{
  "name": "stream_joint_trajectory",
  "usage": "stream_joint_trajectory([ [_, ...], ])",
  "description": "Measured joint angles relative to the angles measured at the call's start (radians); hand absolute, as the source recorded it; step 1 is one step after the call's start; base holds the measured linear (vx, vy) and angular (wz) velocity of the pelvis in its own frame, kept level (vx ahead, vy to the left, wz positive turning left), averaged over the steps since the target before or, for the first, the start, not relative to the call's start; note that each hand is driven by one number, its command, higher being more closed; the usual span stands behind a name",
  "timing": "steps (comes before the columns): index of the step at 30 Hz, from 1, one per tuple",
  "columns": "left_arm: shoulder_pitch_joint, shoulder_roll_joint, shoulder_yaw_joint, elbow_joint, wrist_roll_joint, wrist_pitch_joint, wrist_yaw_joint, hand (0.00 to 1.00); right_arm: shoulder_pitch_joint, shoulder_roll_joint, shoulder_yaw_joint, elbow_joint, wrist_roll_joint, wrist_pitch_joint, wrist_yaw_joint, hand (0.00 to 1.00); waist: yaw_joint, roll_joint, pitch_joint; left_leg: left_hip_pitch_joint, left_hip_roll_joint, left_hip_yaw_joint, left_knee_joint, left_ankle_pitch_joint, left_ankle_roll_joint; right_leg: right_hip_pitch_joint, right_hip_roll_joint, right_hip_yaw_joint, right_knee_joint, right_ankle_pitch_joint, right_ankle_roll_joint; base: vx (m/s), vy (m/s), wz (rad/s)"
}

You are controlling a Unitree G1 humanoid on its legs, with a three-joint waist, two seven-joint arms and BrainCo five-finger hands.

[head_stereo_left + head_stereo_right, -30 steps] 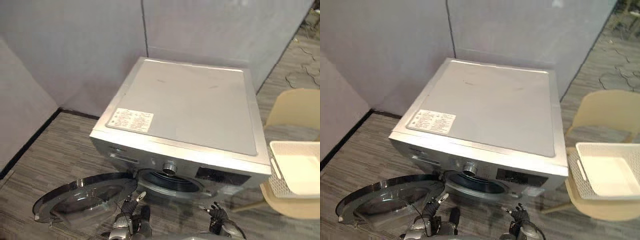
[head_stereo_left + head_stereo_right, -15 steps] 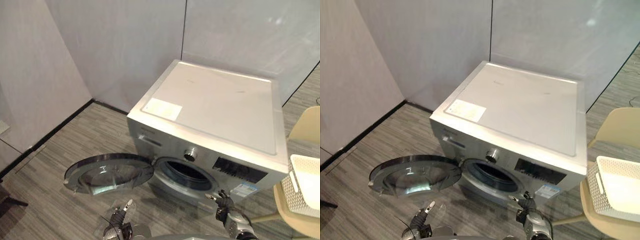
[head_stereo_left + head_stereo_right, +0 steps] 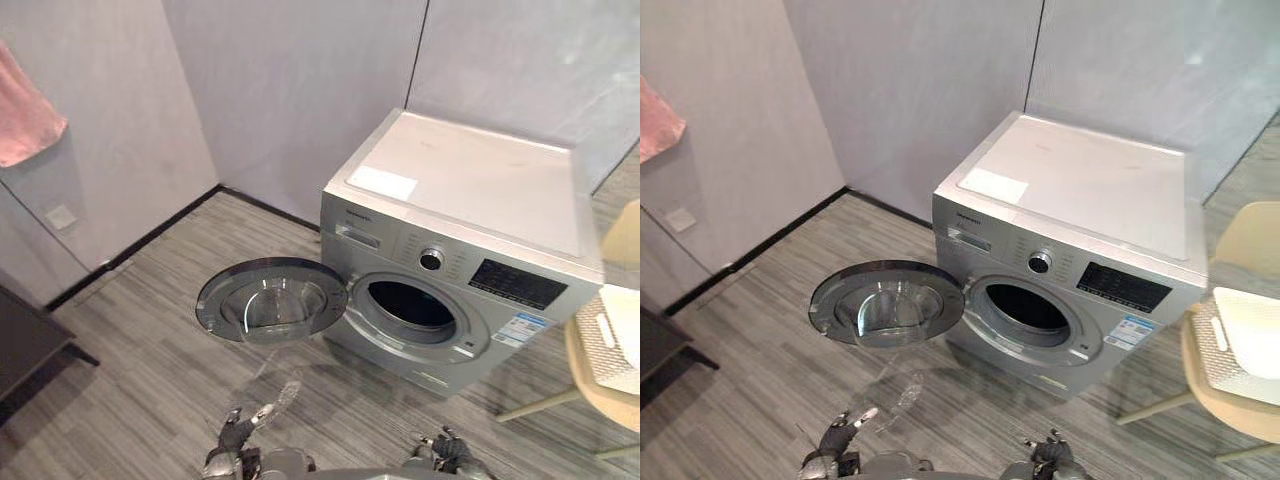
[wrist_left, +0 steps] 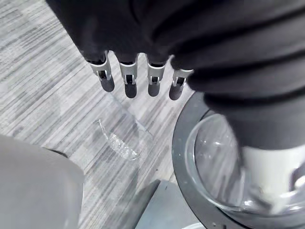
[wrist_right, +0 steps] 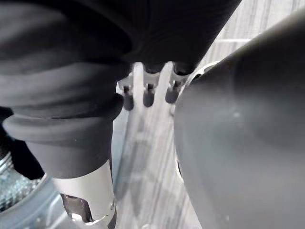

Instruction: Pick up the laundry basket with both hands and put the clothes into the washing machine.

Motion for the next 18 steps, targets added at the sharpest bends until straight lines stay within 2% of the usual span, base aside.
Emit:
stream_joint_trajectory([
  [1, 0.006, -0.001, 0.006, 0.001, 0.012, 0.003, -0.001, 0.0, 0.004, 0.004, 0.001, -0.011, 0.0, 0.0, 0.001, 0.0, -0.001, 0.002, 0.0, 0.016, 0.021, 0.023, -0.035, 0.024, 0.002, -0.014, 0.028, 0.004, 0.119, -0.013, -0.007, -0.16, 0.102, -0.31],
  [2, 0.007, 0.0, 0.009, 0.003, 0.02, 0.008, -0.005, 0.0, 0.006, 0.008, -0.001, -0.015, 0.0, -0.002, 0.0, 0.0, -0.003, 0.002, -0.001, 0.035, 0.034, 0.036, -0.069, 0.053, 0.005, -0.022, 0.059, 0.026, 0.295, -0.047, -0.032, -0.11, 0.071, -0.23],
  [4, 0.009, -0.004, 0.029, 0.002, 0.022, 0.009, -0.019, 0.0, 0.007, 0.013, 0.0, -0.015, -0.001, -0.002, 0.003, 0.0, 0.002, -0.005, -0.006, 0.051, 0.033, 0.058, -0.097, 0.066, 0.002, -0.012, 0.097, 0.051, 0.481, -0.098, -0.029, -0.07, 0.037, -0.36],
  [6, 0.012, -0.011, 0.066, 0.002, 0.024, 0.011, -0.022, 0.0, 0.008, 0.024, 0.0, -0.016, -0.002, -0.004, 0.007, 0.0, 0.002, -0.013, -0.014, 0.051, 0.014, 0.059, -0.106, 0.088, -0.004, 0.037, 0.119, 0.057, 0.53, -0.113, -0.021, 0.0, 0.002, -0.36],
  [7, 0.016, -0.01, 0.084, 0.004, 0.024, 0.012, -0.023, 0.0, 0.011, 0.033, 0.003, -0.014, -0.005, -0.003, 0.012, 0.0, 0.005, -0.03, -0.025, 0.043, -0.008, 0.061, -0.118, 0.121, -0.01, 0.079, 0.133, 0.07, 0.475, -0.095, -0.015, 0.01, -0.037, -0.26],
  [8, 0.012, -0.012, 0.093, 0.021, 0.024, 0.012, -0.022, 0.0, 0.013, 0.034, 0.006, -0.011, -0.016, -0.003, 0.024, 0.0, 0.005, -0.039, -0.041, 0.04, -0.02, 0.06, -0.144, 0.144, -0.017, 0.119, 0.147, 0.077, 0.376, -0.141, 0.006, -0.01, -0.056, -0.18],
  [9, 0.012, -0.014, 0.093, 0.031, 0.024, 0.012, -0.022, 0.0, 0.016, 0.03, 0.006, -0.01, -0.019, -0.003, 0.027, 0.0, 0.003, -0.029, -0.052, 0.041, -0.019, 0.058, -0.17, 0.159, -0.02, 0.127, 0.157, 0.079, 0.335, -0.144, 0.005, 0.0, -0.058, -0.06],
  [10, 0.015, -0.019, 0.089, 0.045, 0.023, 0.017, -0.022, 0.0, 0.023, 0.023, 0.005, -0.003, -0.024, -0.003, 0.027, 0.0, 0.004, -0.014, -0.081, 0.044, -0.019, 0.052, -0.243, 0.203, -0.024, 0.143, 0.172, 0.08, 0.24, -0.145, 0.002, 0.02, -0.044, 0.0],
  [11, 0.017, -0.02, 0.086, 0.048, 0.023, 0.018, -0.021, 0.0, 0.022, 0.021, 0.005, 0.005, -0.025, -0.003, 0.027, 0.0, 0.004, -0.014, -0.088, 0.046, -0.021, 0.05, -0.277, 0.227, -0.026, 0.152, 0.178, 0.081, 0.196, -0.148, -0.004, 0.04, -0.058, 0.04],
  [13, 0.007, -0.013, 0.054, 0.066, 0.023, 0.019, -0.02, 0.0, 0.002, 0.021, 0.005, 0.039, -0.027, -0.002, 0.027, 0.0, 0.007, -0.007, -0.097, 0.053, -0.034, 0.037, -0.372, 0.31, -0.028, 0.19, 0.192, 0.088, 0.057, -0.166, -0.038, 0.02, -0.079, 0.12],
  [15, -0.005, -0.011, 0.033, 0.067, 0.022, 0.019, -0.018, 0.0, -0.016, 0.021, 0.005, 0.068, -0.027, -0.003, 0.026, 0.0, 0.023, -0.009, -0.094, 0.064, -0.036, 0.032, -0.435, 0.356, -0.036, 0.221, 0.204, 0.103, -0.037, -0.165, -0.039, -0.03, -0.115, 0.06],
  [18, -0.013, -0.007, 0.003, 0.061, 0.014, 0.018, -0.015, 0.0, -0.023, 0.017, 0.006, 0.072, -0.026, -0.006, 0.024, 0.0, 0.023, -0.008, -0.071, 0.061, -0.042, 0.016, -0.404, 0.357, -0.042, 0.261, 0.206, 0.095, -0.079, -0.165, -0.039, -0.04, -0.074, 0.16],
])
